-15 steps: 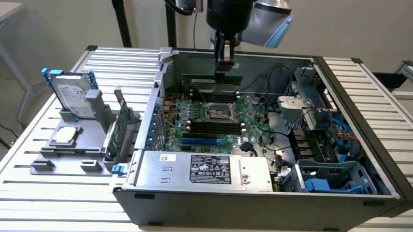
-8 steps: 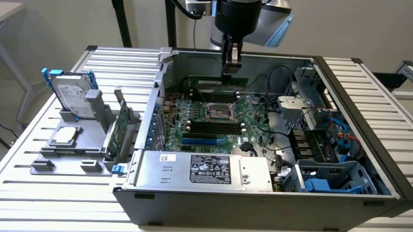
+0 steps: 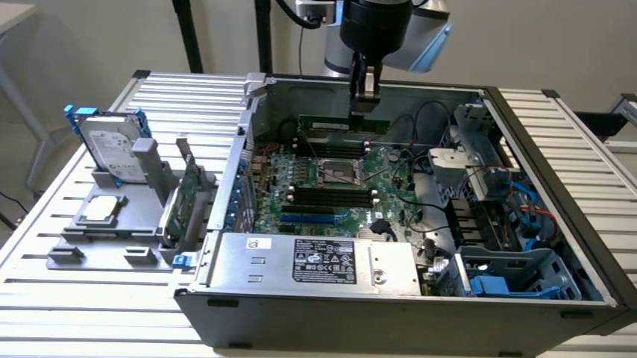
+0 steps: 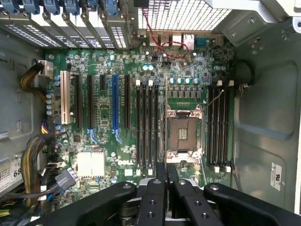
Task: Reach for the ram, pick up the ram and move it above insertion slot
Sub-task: 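Pick up the ram and move it above insertion slot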
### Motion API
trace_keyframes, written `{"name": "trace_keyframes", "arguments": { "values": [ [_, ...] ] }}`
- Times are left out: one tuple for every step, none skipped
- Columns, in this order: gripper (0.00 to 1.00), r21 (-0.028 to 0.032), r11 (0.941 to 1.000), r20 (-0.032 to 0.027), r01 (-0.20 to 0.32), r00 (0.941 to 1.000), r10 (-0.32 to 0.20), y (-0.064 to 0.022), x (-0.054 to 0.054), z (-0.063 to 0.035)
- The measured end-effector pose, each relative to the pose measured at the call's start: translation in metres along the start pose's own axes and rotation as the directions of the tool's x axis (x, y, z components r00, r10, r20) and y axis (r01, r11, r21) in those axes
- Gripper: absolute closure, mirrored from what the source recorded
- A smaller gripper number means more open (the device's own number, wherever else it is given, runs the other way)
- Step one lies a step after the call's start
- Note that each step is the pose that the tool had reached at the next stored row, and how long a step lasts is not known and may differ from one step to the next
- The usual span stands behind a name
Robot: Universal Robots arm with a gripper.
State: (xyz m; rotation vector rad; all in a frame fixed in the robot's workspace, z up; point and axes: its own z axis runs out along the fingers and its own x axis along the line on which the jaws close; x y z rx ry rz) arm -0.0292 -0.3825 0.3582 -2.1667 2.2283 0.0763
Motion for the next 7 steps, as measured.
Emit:
{"name": "trace_keyframes", "arguments": {
  "values": [
    [0.88,0.0001,1.0,0.0001,-0.003,1.0,0.003,-0.0001,0.0,0.0],
    [0.88,0.0002,1.0,0.0001,-0.004,1.0,0.004,-0.0001,0.0,0.0],
    [0.88,0.0002,1.0,0.0001,-0.004,1.0,0.004,-0.0001,0.0,0.0],
    [0.88,0.0002,1.0,0.0001,-0.004,1.0,0.004,-0.0002,-0.0001,0.0],
    [0.88,0.0002,1.0,0.0001,-0.004,1.0,0.004,-0.0002,-0.0001,0.0],
    [0.88,0.0002,1.0,0.0001,-0.004,1.0,0.004,-0.0002,-0.0001,0.0],
    [0.88,0.0002,1.0,0.0001,-0.004,1.0,0.004,-0.0002,-0.0001,0.0]
  ]
}}
